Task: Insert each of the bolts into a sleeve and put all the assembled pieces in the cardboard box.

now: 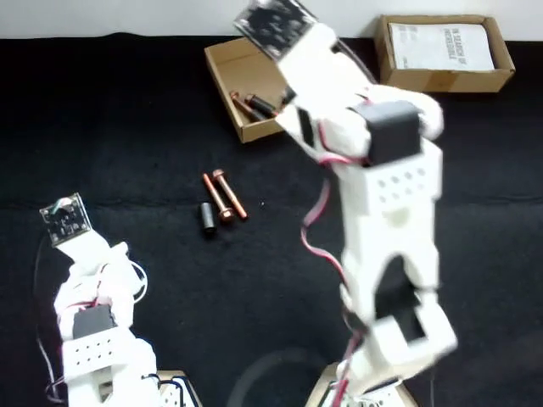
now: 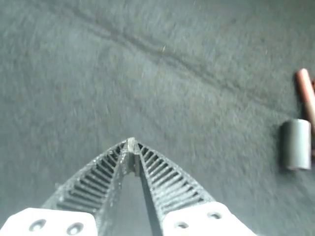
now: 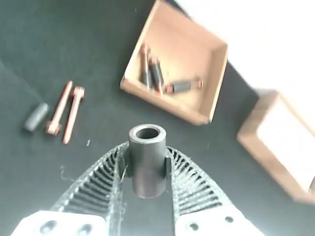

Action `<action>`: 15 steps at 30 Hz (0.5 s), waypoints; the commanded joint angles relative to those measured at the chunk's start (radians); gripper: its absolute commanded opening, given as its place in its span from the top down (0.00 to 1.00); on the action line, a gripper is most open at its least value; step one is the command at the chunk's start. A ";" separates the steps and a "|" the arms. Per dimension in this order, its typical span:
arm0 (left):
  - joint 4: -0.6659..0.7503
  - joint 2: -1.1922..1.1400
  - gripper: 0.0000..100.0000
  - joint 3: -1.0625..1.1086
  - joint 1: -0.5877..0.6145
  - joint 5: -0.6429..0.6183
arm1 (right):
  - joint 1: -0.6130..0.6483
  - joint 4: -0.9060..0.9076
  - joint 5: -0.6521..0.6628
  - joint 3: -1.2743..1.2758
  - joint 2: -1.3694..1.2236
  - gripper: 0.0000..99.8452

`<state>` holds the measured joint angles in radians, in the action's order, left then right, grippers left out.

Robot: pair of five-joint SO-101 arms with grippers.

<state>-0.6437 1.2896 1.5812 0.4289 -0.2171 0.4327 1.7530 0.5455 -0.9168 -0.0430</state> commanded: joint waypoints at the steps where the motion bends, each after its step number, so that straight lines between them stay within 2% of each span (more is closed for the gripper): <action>1: -0.170 0.005 0.99 -0.183 -0.048 -0.015 | -0.042 0.010 -0.011 0.335 0.305 0.99; 4: -0.295 0.004 0.99 -0.361 -0.124 -0.037 | -0.064 0.008 -0.011 0.573 0.492 0.99; 8: -0.436 0.002 0.99 -0.590 -0.283 -0.040 | -0.097 0.007 -0.023 0.822 0.711 0.99; 13: -0.470 -0.073 0.99 -0.733 -0.450 -0.054 | -0.226 -0.036 -0.109 1.046 0.928 0.99; 15: -0.474 -0.176 0.99 -0.799 -0.473 -0.127 | -0.308 -0.058 -0.123 1.124 0.989 0.99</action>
<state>-1.1086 1.2221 0.8922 0.0054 -0.2723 0.2240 1.7269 0.4519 0.1143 0.8485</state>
